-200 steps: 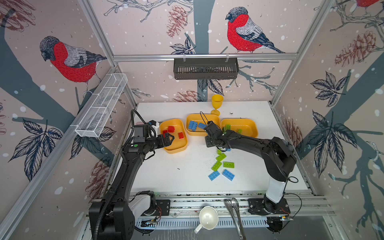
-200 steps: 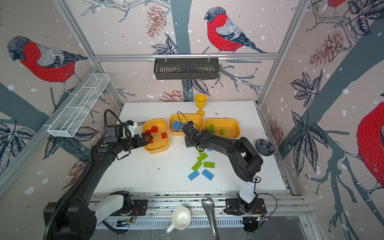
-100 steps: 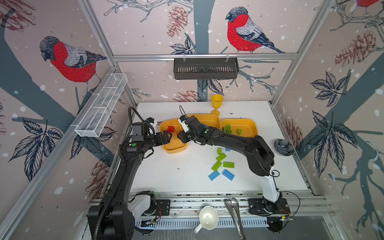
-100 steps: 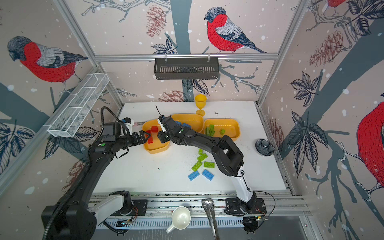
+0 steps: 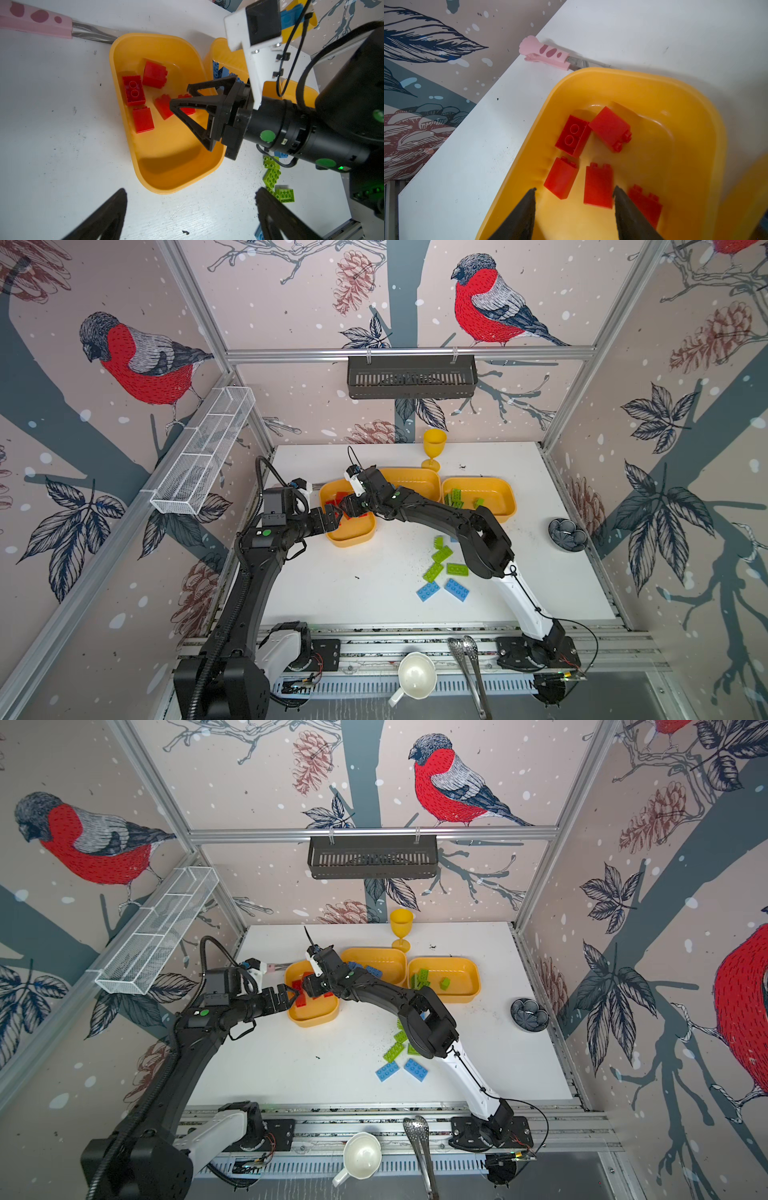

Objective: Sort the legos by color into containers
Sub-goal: 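Carry the red brick with the right gripper and drop it into the nearest bin, then move the right gripper back to the pile and grasp a blue brick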

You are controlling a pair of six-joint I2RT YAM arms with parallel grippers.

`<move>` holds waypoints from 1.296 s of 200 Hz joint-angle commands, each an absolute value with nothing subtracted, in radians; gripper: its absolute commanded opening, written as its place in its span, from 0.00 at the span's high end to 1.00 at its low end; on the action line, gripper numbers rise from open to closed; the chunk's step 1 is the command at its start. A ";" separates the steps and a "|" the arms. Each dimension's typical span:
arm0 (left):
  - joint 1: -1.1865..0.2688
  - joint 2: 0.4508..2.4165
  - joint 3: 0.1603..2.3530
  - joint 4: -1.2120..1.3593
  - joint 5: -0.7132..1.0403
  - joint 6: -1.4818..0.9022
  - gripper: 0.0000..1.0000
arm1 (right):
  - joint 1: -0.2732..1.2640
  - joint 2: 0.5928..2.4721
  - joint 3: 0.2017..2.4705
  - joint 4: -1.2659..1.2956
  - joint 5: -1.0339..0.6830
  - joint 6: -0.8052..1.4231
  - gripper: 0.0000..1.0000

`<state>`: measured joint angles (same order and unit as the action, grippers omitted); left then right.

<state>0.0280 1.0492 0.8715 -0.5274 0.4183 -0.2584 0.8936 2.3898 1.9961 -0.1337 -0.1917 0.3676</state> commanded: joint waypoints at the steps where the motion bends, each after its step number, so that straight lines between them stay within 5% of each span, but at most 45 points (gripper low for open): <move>1: 0.031 1.047 0.864 -0.512 0.432 -0.263 0.04 | 0.886 2.317 1.940 -0.115 -0.213 0.356 0.34; 148: 0.031 1.136 0.814 -0.371 0.608 -0.317 0.05 | 0.724 1.578 1.122 -0.364 0.124 0.619 0.17; 259: 0.030 1.147 0.809 -0.371 0.610 -0.315 0.05 | 0.679 1.609 0.929 -0.165 0.198 0.568 0.22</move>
<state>0.0292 1.1515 0.8116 -0.3950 0.6018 -0.3176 0.6800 1.5902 0.9310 -0.2466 0.1646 0.6113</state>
